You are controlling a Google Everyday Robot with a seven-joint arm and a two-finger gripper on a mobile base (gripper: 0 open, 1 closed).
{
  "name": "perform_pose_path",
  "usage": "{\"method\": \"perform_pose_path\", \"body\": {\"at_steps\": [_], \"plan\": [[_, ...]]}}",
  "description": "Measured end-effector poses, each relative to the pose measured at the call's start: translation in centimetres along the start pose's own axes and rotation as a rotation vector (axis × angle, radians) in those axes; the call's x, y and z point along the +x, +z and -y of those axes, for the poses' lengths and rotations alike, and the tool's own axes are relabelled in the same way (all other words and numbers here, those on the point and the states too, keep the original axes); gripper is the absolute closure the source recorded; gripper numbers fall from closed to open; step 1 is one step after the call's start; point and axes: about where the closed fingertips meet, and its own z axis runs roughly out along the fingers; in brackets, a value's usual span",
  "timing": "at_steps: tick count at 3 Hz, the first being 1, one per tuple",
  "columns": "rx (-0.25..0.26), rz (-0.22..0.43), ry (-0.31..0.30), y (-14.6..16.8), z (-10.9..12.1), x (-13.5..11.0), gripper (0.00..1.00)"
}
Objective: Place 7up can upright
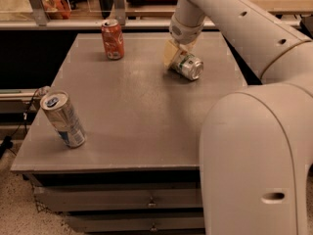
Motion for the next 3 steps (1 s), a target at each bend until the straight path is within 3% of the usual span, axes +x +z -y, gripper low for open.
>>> {"method": "perform_pose_path", "body": {"at_steps": [1,2,3], "plan": [[-0.009,0.002,-0.004,-0.8,-0.4,-0.4,0.67],[-0.044,0.067,-0.028,-2.6,-0.9,-1.0,0.90],[-0.101,0.246,-0.099,-6.4,-1.3,-1.8,1.00]]}}
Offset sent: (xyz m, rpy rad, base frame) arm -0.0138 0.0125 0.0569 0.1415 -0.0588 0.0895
